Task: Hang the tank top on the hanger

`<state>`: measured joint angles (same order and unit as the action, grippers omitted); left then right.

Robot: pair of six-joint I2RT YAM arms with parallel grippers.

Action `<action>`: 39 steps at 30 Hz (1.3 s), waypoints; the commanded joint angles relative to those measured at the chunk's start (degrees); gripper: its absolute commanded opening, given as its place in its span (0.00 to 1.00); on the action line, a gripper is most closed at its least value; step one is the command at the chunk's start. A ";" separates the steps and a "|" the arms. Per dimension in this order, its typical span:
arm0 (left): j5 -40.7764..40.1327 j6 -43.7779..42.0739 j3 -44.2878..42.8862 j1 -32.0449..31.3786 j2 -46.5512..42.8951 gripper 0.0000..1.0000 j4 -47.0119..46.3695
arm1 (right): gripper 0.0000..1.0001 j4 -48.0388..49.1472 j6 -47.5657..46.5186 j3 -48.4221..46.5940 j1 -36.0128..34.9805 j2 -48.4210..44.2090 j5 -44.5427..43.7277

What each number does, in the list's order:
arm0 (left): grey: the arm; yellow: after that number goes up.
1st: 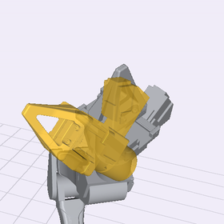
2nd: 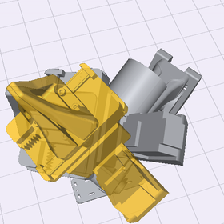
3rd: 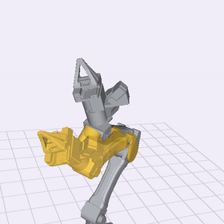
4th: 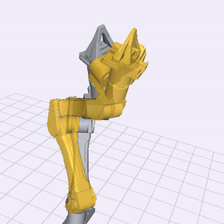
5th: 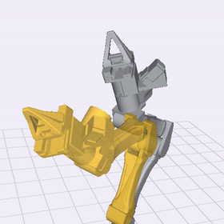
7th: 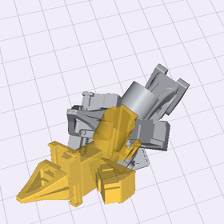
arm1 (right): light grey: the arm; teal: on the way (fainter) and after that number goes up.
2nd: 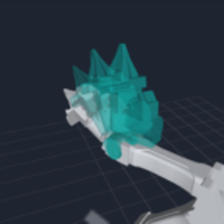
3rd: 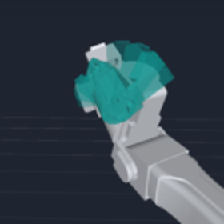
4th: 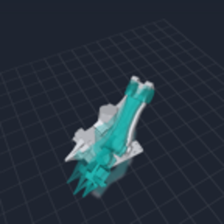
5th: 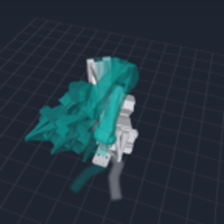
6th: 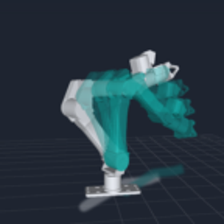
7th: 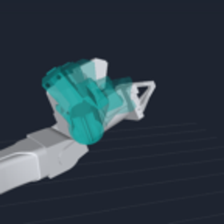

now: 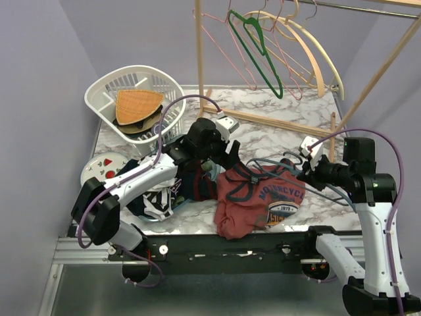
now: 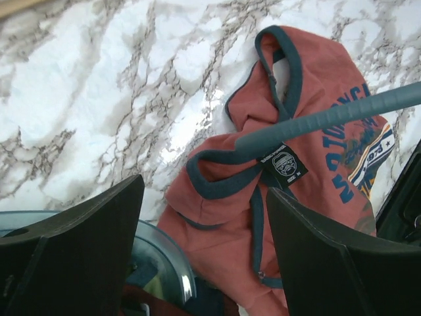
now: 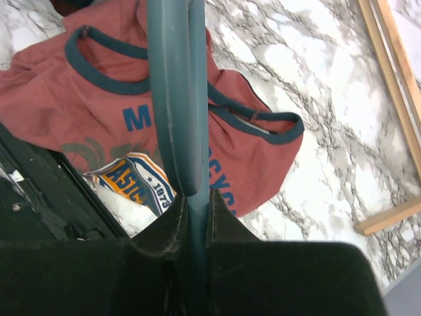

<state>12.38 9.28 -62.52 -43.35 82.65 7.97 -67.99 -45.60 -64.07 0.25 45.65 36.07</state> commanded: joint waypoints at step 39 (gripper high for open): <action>0.71 2.59 -15.00 -1.74 15.44 0.04 14.45 | 0.01 1.19 -3.26 1.32 2.56 7.70 6.99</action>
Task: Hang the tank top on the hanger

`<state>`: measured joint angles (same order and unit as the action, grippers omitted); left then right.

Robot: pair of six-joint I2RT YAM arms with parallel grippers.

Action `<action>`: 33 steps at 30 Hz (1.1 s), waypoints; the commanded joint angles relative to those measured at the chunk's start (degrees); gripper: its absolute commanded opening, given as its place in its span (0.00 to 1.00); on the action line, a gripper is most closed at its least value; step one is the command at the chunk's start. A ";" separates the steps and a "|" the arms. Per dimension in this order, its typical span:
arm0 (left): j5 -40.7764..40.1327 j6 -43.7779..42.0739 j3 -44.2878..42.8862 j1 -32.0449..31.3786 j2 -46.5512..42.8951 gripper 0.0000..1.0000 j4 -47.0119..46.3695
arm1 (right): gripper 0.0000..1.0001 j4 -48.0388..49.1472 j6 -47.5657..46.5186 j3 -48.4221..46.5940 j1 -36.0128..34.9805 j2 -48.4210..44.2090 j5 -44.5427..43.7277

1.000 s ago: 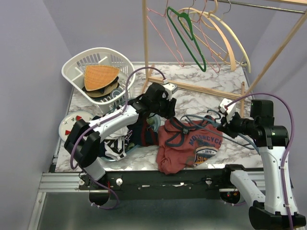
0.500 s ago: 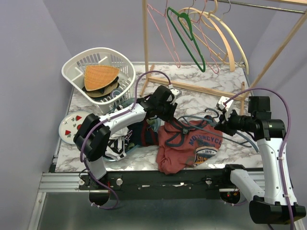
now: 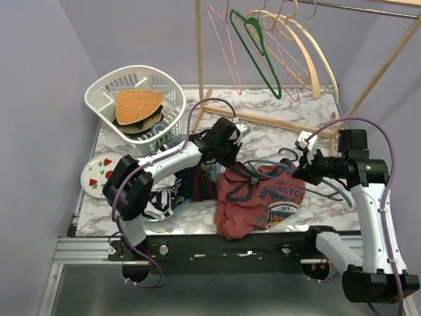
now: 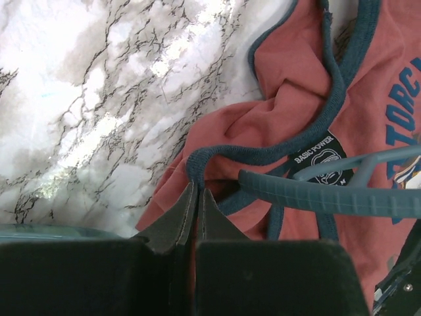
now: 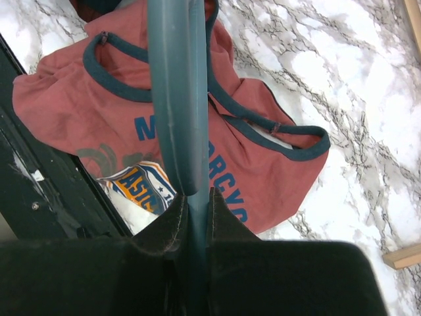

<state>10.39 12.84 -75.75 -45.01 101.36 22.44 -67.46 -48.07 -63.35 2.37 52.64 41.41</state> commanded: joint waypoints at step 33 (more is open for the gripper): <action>15.27 -3.35 -20.58 -1.13 -10.66 0.02 9.82 | 0.01 -5.22 -15.02 -11.61 0.35 16.08 21.96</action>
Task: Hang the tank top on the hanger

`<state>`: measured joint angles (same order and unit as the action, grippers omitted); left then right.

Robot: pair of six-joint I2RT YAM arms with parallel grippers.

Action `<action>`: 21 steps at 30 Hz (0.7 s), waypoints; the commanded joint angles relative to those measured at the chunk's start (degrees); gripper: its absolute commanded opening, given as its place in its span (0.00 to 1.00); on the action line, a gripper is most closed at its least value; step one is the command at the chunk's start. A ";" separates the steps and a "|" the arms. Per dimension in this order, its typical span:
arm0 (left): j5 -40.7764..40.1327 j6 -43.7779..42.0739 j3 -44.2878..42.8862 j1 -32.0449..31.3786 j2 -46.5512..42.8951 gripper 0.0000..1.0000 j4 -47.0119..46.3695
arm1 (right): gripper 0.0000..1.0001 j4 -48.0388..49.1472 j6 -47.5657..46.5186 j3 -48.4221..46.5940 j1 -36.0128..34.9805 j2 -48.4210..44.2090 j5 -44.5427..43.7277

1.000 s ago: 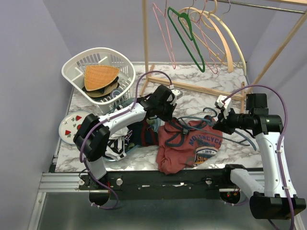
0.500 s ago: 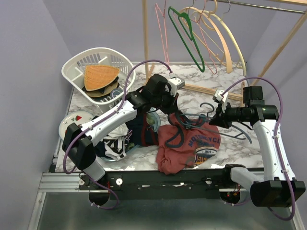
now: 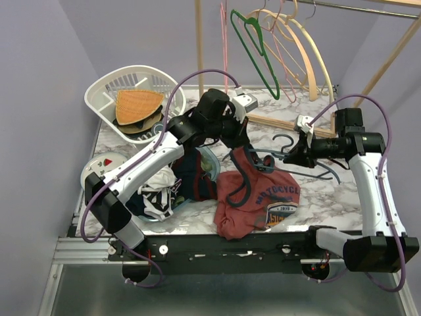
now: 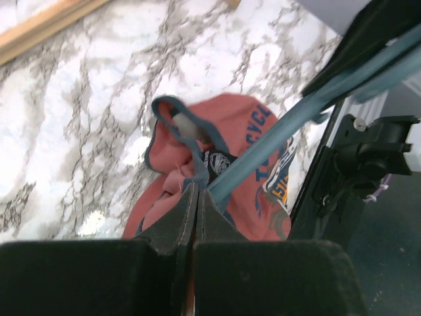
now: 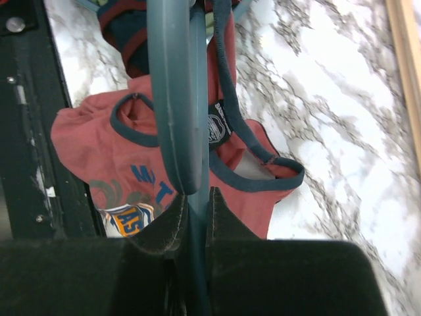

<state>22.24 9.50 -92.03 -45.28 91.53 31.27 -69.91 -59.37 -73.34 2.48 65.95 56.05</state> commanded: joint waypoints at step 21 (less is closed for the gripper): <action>-4.03 -15.61 10.10 -2.36 -18.38 0.88 -2.69 | 0.01 10.15 -3.18 6.63 0.33 0.67 15.49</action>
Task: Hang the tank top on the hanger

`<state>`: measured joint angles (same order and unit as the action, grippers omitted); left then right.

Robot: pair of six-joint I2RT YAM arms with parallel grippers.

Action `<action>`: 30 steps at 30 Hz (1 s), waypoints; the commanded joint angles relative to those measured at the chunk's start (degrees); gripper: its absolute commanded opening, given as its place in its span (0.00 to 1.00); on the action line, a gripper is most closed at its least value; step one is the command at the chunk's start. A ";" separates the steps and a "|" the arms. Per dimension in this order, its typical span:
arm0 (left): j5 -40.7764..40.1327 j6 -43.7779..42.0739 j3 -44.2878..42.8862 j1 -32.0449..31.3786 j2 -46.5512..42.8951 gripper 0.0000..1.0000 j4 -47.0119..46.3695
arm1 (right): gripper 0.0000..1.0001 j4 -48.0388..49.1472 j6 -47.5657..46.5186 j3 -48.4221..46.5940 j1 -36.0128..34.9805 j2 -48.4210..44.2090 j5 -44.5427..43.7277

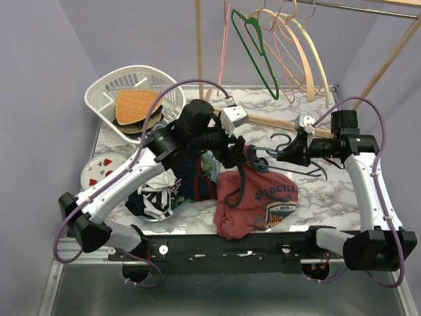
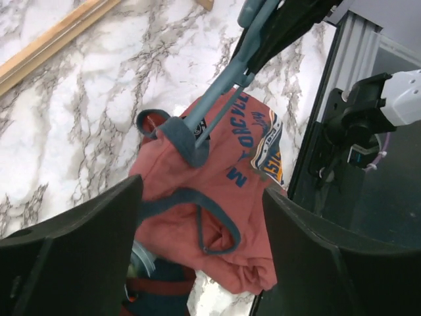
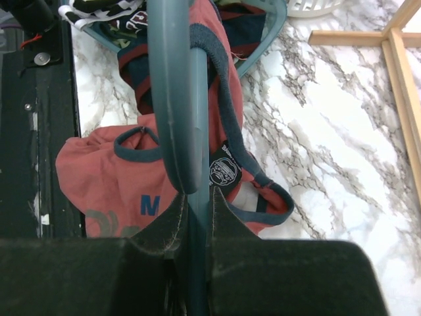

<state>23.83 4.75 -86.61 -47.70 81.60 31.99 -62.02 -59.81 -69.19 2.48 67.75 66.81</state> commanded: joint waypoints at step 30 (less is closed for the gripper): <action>-0.54 -30.77 19.11 -6.26 -4.97 0.70 -1.23 | 0.01 2.69 -14.46 12.85 -13.03 -3.06 -1.68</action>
<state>23.07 -26.79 -66.15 -53.34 74.24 28.95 -60.86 -72.97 -57.49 -10.04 65.54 64.86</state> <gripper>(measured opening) 0.791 0.137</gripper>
